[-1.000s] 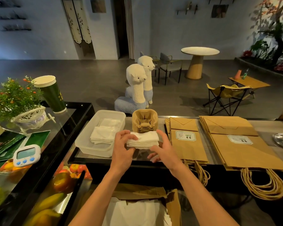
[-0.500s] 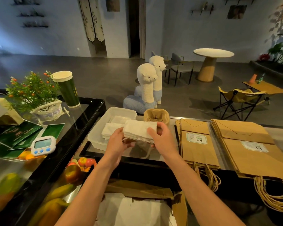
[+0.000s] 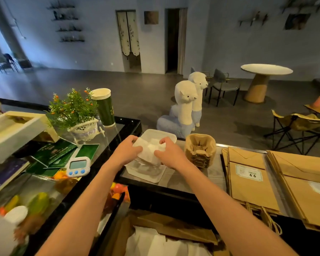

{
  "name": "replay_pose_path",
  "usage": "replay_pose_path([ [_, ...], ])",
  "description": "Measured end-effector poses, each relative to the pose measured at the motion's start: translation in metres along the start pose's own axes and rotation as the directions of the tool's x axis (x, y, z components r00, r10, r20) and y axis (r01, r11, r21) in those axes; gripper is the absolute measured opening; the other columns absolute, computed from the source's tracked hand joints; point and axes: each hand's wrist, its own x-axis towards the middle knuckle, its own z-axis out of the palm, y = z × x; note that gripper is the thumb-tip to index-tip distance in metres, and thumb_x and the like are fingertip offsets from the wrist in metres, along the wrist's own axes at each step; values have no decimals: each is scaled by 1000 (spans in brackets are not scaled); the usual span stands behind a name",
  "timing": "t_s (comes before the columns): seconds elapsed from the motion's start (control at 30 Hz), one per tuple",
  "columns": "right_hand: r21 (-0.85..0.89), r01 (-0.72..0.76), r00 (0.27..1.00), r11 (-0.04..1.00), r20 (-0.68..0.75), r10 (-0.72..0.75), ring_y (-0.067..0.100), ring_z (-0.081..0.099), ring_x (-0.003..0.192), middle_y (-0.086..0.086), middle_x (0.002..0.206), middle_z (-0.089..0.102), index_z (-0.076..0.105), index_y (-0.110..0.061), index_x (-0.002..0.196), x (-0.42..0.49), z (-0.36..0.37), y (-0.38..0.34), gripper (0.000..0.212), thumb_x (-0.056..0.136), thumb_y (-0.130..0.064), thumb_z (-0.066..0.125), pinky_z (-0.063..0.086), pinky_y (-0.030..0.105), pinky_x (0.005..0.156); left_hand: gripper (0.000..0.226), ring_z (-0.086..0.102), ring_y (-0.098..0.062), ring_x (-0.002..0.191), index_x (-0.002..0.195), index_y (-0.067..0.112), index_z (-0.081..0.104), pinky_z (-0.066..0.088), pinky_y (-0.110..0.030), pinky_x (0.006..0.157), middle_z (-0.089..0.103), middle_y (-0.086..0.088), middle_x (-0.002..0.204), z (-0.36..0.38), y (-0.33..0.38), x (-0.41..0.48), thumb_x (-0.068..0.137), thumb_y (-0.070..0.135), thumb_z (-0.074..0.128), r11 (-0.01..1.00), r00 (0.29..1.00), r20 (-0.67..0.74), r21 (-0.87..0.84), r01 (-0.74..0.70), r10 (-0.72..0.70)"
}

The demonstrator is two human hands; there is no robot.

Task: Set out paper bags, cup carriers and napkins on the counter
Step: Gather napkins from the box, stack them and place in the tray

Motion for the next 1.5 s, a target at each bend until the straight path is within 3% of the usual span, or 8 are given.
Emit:
replay_pose_path([
  [0.13,-386,89,993,918,110,-50,16,53,93,1,124,62,50,-26,134,13,7,-5,39,99,-42,55,38,27,69,45,60,-22,111,136,22,49,53,-43,98,60,-1,124,2,-4,9,94,22,61,972,997,80,233,-18,0],
  [0.4,-729,227,973,646,204,-112,20,50,99,1,106,63,66,-23,122,34,23,-2,31,99,-41,54,31,46,109,47,62,-23,112,143,27,43,53,-41,98,63,-4,130,12,-12,14,98,21,54,814,975,222,564,-143,18],
  [0.57,-738,296,940,606,339,-46,20,46,101,3,120,63,62,-24,129,43,31,6,38,100,-47,51,27,44,107,46,61,-23,113,142,23,46,50,-40,102,62,-4,130,16,-10,13,97,23,56,675,956,290,712,-194,-31],
  [0.77,-712,258,966,653,166,-200,24,55,110,5,123,65,62,-22,128,33,36,11,38,99,-46,57,31,44,111,47,63,-22,108,137,23,53,54,-36,98,58,-3,130,22,-12,12,92,24,69,603,975,199,768,-215,95],
  [0.97,-721,305,952,622,230,-200,19,51,96,3,112,69,71,-22,115,25,33,15,30,103,-38,49,32,44,108,23,64,-17,103,119,27,69,52,-37,101,68,3,119,28,-19,11,99,21,58,694,968,239,685,-221,72],
  [1.13,-706,234,957,668,47,-285,27,47,125,8,137,56,56,-24,137,32,31,10,37,101,-35,53,31,47,112,34,60,-20,116,130,27,61,52,-39,99,56,3,138,31,-16,13,100,15,53,785,979,94,585,-203,183],
  [1.3,-733,175,984,657,145,-100,29,42,133,5,135,58,56,-23,134,37,24,20,38,102,-42,49,6,56,121,40,61,-22,114,137,29,59,53,-39,98,58,1,139,32,-13,14,100,15,51,761,976,172,613,-212,133],
  [1.5,-733,169,985,659,142,-94,30,42,135,7,138,56,55,-23,136,41,23,20,40,102,-44,48,3,59,122,49,57,-24,122,149,25,47,51,-39,104,52,-3,147,37,-11,15,102,10,48,780,966,236,582,-228,106],
])
